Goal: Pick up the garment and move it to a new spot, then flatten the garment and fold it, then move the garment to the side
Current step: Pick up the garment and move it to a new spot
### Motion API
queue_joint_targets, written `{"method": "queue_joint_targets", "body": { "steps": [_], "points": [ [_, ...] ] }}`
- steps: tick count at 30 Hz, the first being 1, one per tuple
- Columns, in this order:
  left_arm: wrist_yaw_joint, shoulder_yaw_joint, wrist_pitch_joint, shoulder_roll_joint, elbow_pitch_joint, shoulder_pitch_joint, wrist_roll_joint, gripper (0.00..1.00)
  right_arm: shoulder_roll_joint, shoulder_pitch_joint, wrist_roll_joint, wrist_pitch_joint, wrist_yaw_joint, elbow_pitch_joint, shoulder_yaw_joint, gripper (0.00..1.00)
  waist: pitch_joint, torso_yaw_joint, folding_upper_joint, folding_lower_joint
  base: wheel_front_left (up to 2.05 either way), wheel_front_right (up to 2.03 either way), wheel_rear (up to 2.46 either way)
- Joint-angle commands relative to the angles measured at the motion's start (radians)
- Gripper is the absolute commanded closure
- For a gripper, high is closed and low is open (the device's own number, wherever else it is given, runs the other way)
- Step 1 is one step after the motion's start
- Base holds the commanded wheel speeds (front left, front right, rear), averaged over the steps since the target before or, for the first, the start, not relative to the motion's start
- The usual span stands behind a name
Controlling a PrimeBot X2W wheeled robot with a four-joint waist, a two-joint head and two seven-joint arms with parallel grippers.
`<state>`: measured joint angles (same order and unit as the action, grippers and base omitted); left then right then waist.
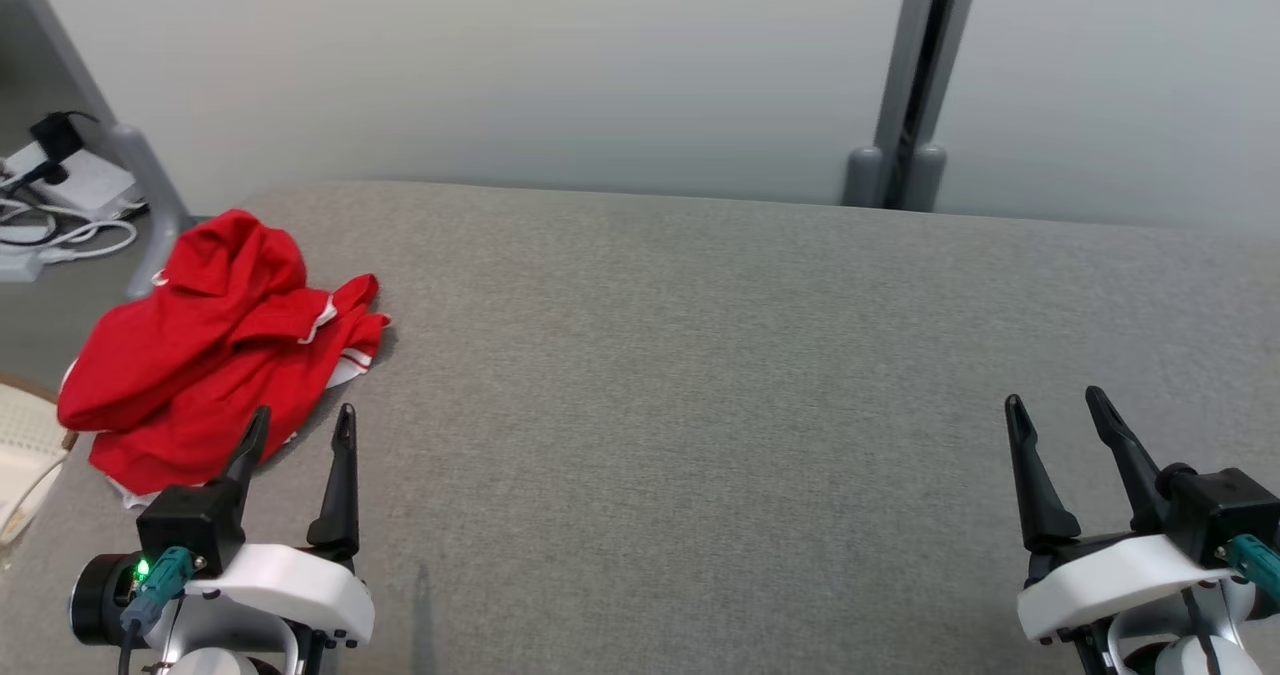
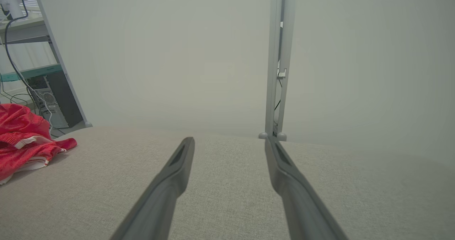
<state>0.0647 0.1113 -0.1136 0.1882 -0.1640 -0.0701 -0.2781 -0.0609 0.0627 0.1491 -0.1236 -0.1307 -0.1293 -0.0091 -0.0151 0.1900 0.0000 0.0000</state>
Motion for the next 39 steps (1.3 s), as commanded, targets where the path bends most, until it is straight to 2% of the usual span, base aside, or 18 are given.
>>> {"method": "queue_joint_targets", "body": {
  "steps": [1,11,17,32,36,39],
  "points": [
    [0.008,-0.008,-0.006,0.005,-0.002,-0.012,-0.007,0.0,-0.003,0.009,0.003,-0.001,0.0,0.005,0.005,0.0,0.005,0.058,0.0,0.0,0.0,0.0,0.0],
    [0.019,-0.036,-0.021,0.015,-0.012,-0.005,-0.034,0.0,0.001,0.024,0.007,-0.001,0.0,-0.003,0.037,0.0,0.01,0.173,0.0,0.0,0.0,0.0,0.0],
    [0.025,-0.037,-0.026,0.016,-0.015,-0.004,-0.041,0.0,0.003,0.026,0.006,-0.007,0.0,-0.01,0.039,0.0,0.009,0.192,0.0,0.0,0.0,0.0,0.0],
    [0.042,-0.036,-0.014,0.02,0.008,-0.07,-0.05,0.0,0.005,0.03,0.009,0.002,0.0,-0.01,0.035,0.0,0.021,0.187,0.0,0.0,0.0,0.0,0.0],
    [0.021,-0.045,0.002,0.043,0.01,-0.169,-0.061,0.0,0.002,0.045,-0.002,0.019,0.0,0.01,0.039,0.0,0.066,0.157,0.0,0.0,0.0,0.0,0.0],
    [-0.003,-0.051,0.026,0.066,-0.044,-0.259,-0.079,0.0,-0.004,0.065,-0.01,0.03,0.0,0.026,0.045,0.0,0.114,0.125,0.0,0.0,0.0,0.0,0.0]
  ]
}}
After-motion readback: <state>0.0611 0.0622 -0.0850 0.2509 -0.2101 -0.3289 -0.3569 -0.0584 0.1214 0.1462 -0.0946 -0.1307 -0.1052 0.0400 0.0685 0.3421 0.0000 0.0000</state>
